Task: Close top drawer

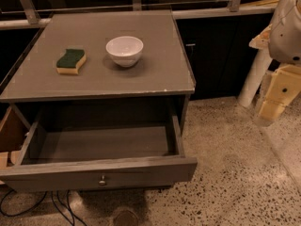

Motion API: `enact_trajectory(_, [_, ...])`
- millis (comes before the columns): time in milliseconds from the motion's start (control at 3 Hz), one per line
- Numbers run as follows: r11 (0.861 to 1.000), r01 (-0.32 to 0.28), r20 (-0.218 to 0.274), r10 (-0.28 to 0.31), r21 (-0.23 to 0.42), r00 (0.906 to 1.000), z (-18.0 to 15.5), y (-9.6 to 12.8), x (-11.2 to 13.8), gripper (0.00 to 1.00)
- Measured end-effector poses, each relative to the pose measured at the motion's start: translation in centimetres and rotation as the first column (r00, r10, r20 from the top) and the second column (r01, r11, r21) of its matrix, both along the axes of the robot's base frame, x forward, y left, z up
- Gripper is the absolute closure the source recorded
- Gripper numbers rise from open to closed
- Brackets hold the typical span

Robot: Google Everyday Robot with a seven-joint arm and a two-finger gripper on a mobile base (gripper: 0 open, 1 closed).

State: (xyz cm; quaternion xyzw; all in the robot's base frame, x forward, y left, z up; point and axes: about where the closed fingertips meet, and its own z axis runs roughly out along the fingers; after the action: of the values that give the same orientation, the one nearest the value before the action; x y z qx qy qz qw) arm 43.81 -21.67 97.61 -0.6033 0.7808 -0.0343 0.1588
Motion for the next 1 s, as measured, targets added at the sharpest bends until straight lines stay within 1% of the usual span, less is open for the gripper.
enact_trajectory(333, [1.000, 0.000, 0.000, 0.000, 0.000, 1.0000, 0.00, 0.00, 0.00, 0.00])
enact_trajectory(667, [1.000, 0.000, 0.000, 0.000, 0.000, 1.0000, 0.00, 0.00, 0.00, 0.21])
enact_trajectory(1000, [1.000, 0.000, 0.000, 0.000, 0.000, 1.0000, 0.00, 0.00, 0.00, 0.44])
